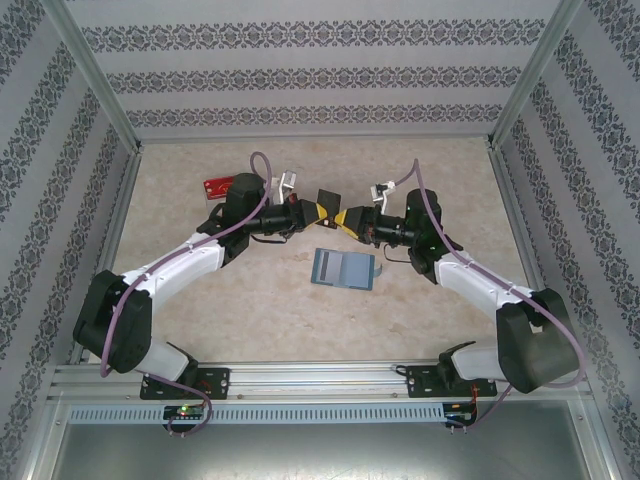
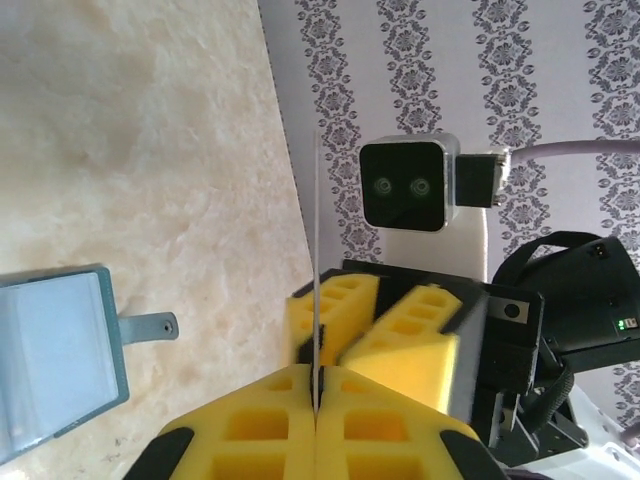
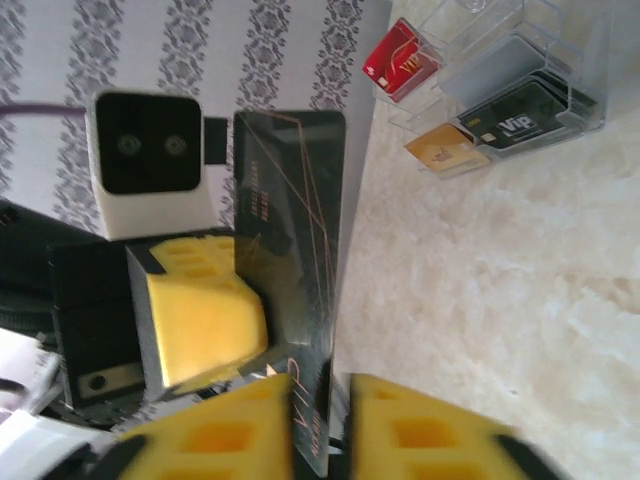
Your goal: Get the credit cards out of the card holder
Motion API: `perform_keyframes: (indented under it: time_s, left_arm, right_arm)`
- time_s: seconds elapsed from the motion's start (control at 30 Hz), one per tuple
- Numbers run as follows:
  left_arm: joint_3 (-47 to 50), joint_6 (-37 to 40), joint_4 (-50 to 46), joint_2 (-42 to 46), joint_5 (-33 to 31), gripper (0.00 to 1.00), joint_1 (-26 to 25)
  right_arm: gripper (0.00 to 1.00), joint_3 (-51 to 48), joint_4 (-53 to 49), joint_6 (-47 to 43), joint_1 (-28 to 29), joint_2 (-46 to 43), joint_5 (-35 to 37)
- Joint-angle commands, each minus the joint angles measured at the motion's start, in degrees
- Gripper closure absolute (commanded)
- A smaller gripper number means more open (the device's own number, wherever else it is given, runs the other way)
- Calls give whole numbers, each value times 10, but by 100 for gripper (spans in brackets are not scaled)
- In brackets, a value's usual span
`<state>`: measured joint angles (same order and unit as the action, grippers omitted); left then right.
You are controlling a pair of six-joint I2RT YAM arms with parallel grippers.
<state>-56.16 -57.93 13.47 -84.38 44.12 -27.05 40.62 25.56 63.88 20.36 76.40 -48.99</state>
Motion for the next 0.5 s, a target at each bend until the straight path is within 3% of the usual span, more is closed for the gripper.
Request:
perform_keyframes:
  time_s: [0.0, 0.1, 0.2, 0.33, 0.47]
  left_arm:
    - [-38, 106, -93, 10, -29, 100, 16]
    - [-96, 237, -271, 16, -118, 100, 16]
    - [-139, 316, -378, 10, -203, 100, 16]
    - [-160, 384, -424, 13, -285, 100, 16]
    - [-168, 480, -437, 18, -345, 100, 16]
  right_arm:
    - [53, 31, -87, -71, -4, 2, 13]
    - [30, 60, -203, -161, -4, 0, 44]
    - [13, 86, -294, -240, -7, 3, 97]
    - [2, 120, -362, -310, -16, 21, 153]
    - [2, 142, -378, -348, -26, 44, 185]
